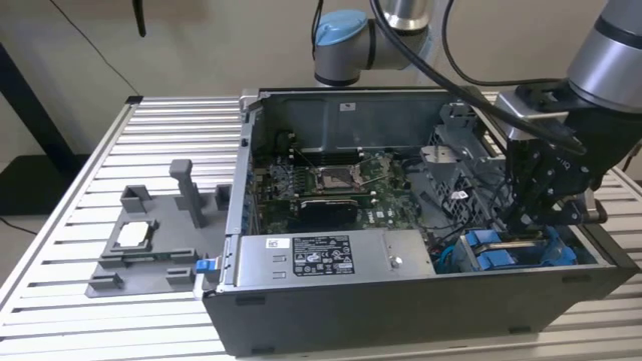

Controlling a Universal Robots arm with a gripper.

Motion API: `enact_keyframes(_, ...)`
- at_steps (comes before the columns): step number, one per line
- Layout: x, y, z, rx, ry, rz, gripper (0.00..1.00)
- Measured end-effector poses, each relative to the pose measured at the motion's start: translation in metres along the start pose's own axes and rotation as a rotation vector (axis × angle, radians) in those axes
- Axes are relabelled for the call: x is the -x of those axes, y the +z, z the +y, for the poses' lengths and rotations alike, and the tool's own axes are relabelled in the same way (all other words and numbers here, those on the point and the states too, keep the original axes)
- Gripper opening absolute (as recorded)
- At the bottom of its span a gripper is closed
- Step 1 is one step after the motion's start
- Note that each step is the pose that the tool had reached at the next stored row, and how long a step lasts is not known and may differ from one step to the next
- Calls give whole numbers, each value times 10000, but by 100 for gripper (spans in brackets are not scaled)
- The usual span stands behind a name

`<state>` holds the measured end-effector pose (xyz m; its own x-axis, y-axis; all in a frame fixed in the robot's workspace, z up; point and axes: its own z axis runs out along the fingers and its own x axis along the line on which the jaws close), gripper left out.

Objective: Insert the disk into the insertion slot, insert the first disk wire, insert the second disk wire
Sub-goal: 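Insert the second disk wire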

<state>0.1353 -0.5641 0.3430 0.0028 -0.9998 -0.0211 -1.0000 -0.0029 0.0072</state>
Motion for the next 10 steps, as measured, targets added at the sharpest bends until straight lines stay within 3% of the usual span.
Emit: enact_keyframes(10, -2, 41, -3, -6, 310, -2, 16)
